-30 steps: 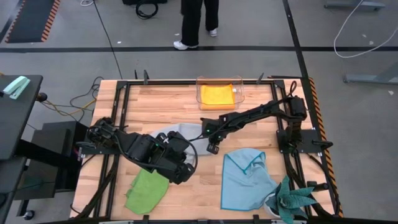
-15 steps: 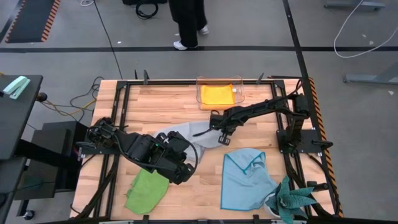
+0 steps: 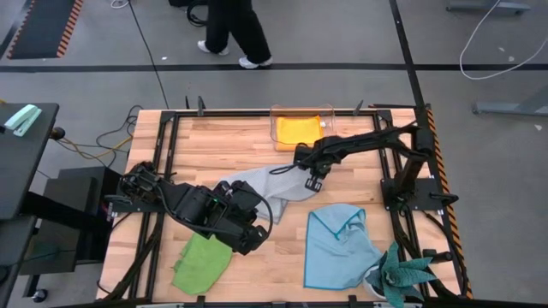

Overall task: Fold microfiber towels
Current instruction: Fold the gray microfiber cloth

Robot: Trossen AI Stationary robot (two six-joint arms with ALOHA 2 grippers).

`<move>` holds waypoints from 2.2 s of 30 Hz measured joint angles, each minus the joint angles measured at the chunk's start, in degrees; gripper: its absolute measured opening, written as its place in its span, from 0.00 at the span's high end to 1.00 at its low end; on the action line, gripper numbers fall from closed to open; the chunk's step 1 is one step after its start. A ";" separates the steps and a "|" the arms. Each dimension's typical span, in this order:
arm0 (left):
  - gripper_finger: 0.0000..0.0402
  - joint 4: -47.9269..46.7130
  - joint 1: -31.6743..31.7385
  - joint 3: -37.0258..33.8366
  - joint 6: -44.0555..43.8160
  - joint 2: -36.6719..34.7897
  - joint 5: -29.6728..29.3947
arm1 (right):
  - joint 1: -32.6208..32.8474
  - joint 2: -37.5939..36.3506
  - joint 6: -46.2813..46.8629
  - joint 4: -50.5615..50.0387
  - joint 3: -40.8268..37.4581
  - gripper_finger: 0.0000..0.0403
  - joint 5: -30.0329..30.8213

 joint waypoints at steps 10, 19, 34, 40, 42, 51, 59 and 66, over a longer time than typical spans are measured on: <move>0.97 -0.01 0.02 -0.02 1.24 0.00 -1.94 | -3.64 -9.11 -0.38 0.45 -0.16 0.89 -17.57; 0.93 0.00 0.02 -0.02 3.43 0.00 -3.33 | -8.59 -19.92 4.95 7.25 -17.23 0.79 -28.79; 0.95 0.01 0.87 -0.02 4.59 0.00 -4.69 | -8.94 -33.28 23.18 29.11 -37.83 0.76 -32.33; 0.94 0.04 1.43 -0.02 4.51 0.00 -5.65 | -9.25 -29.01 25.35 35.14 -38.69 0.76 -33.23; 0.94 0.11 1.46 -0.02 4.51 0.00 -5.67 | -9.83 -27.53 26.05 36.45 -38.69 0.76 -33.37; 0.96 0.36 1.46 -0.02 4.48 0.02 -6.02 | -14.56 -21.99 26.21 41.85 -38.69 0.76 -34.90; 0.94 0.34 1.44 -0.02 4.48 0.02 -6.76 | -14.88 -19.10 26.20 44.65 -38.53 0.76 -38.02; 0.97 0.34 1.44 -0.02 4.49 0.02 -7.02 | -14.84 -18.97 27.23 44.78 -38.53 0.76 -38.03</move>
